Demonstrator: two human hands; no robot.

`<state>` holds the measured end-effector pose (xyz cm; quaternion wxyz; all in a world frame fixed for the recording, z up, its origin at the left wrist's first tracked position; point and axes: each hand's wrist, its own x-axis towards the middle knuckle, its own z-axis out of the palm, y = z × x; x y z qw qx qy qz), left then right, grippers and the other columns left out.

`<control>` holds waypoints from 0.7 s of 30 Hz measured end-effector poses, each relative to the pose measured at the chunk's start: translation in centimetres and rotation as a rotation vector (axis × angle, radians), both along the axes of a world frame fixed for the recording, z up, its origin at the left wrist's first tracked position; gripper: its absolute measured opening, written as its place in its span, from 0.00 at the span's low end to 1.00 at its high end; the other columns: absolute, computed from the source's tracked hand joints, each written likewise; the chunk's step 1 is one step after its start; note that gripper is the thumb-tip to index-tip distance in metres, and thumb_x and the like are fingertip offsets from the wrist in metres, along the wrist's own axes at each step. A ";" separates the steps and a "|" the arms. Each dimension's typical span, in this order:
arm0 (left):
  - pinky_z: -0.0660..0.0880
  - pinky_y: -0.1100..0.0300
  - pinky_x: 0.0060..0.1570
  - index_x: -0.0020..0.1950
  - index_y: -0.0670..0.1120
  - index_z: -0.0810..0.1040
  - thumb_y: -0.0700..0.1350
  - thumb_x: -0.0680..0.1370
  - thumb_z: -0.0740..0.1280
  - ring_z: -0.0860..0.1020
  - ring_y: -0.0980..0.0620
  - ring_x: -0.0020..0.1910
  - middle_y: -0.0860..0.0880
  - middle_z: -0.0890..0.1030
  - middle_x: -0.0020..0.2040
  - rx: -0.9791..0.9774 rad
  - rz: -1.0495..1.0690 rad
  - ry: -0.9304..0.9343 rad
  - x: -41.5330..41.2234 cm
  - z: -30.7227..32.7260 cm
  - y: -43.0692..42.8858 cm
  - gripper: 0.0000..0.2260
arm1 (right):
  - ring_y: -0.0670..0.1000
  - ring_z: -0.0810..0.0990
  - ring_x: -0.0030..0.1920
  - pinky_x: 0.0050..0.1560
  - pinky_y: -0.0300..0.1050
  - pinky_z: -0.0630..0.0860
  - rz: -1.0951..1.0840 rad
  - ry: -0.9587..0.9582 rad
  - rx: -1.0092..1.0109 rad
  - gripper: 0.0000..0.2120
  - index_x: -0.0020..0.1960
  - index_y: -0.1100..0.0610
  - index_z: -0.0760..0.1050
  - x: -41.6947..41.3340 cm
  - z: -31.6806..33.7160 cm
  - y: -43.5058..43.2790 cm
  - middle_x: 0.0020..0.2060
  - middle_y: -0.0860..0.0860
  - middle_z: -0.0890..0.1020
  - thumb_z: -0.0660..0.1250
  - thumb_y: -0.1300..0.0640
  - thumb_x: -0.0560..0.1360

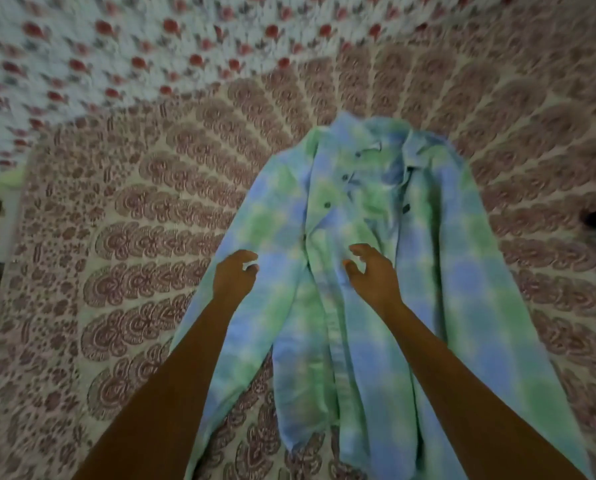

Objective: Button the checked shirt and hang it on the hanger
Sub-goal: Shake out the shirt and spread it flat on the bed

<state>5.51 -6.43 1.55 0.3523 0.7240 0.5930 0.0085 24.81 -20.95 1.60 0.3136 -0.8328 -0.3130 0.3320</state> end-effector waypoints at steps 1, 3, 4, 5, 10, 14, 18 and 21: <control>0.70 0.55 0.59 0.57 0.40 0.78 0.39 0.76 0.66 0.77 0.43 0.58 0.42 0.79 0.60 0.000 0.007 0.021 -1.4 -0.8 -0.1 0.11 | 0.55 0.75 0.61 0.59 0.45 0.70 0.029 -0.009 -0.022 0.17 0.63 0.59 0.72 -1.4 -0.7 -0.3 0.61 0.55 0.77 0.64 0.56 0.76; 0.70 0.54 0.60 0.58 0.41 0.78 0.39 0.76 0.66 0.76 0.43 0.60 0.42 0.78 0.61 0.009 0.017 0.071 -3.9 -1.7 -0.3 0.12 | 0.58 0.74 0.61 0.59 0.50 0.70 0.065 -0.053 -0.079 0.19 0.63 0.58 0.72 -3.5 -2.3 -1.0 0.61 0.57 0.75 0.66 0.54 0.74; 0.69 0.53 0.61 0.58 0.42 0.78 0.40 0.75 0.66 0.75 0.42 0.61 0.42 0.78 0.61 0.013 0.035 0.099 -5.1 -2.0 -0.5 0.12 | 0.58 0.72 0.62 0.60 0.51 0.70 0.087 -0.088 -0.141 0.21 0.64 0.58 0.70 -4.4 -3.1 -1.4 0.62 0.57 0.73 0.67 0.52 0.73; 0.69 0.52 0.61 0.59 0.43 0.77 0.40 0.75 0.67 0.74 0.41 0.61 0.41 0.76 0.62 0.016 0.060 0.126 -6.4 -2.3 -0.8 0.13 | 0.59 0.70 0.64 0.61 0.52 0.69 0.123 -0.140 -0.228 0.24 0.65 0.58 0.69 -5.4 -3.7 -2.0 0.64 0.57 0.71 0.68 0.51 0.72; 0.65 0.43 0.64 0.69 0.52 0.67 0.43 0.74 0.67 0.64 0.36 0.67 0.38 0.63 0.70 -0.033 0.096 0.332 -11.8 -4.1 -2.1 0.24 | 0.64 0.72 0.58 0.53 0.55 0.72 0.030 -0.399 -0.222 0.21 0.61 0.62 0.71 -6.8 -5.4 -4.5 0.60 0.63 0.73 0.65 0.66 0.68; 0.73 0.48 0.54 0.70 0.55 0.66 0.39 0.76 0.63 0.74 0.36 0.58 0.37 0.73 0.64 0.081 0.011 0.346 -14.5 -4.1 -3.1 0.24 | 0.66 0.78 0.52 0.50 0.54 0.73 -0.341 -0.383 -0.095 0.18 0.59 0.62 0.74 -5.2 -4.3 -5.0 0.51 0.66 0.80 0.56 0.62 0.72; 0.74 0.50 0.53 0.63 0.53 0.76 0.36 0.76 0.60 0.76 0.39 0.57 0.41 0.78 0.60 0.245 0.215 0.216 -17.2 -3.3 -1.6 0.19 | 0.63 0.76 0.54 0.50 0.53 0.70 -0.630 -0.392 -0.008 0.22 0.61 0.62 0.72 -5.0 -2.9 -5.5 0.55 0.64 0.77 0.53 0.63 0.68; 0.74 0.46 0.56 0.65 0.49 0.74 0.37 0.74 0.62 0.74 0.36 0.59 0.36 0.74 0.61 0.210 0.183 0.308 -19.3 -2.8 -0.2 0.20 | 0.63 0.72 0.58 0.52 0.55 0.69 -0.525 -0.564 -0.084 0.27 0.63 0.61 0.70 -7.0 -2.5 -5.7 0.59 0.61 0.73 0.55 0.65 0.64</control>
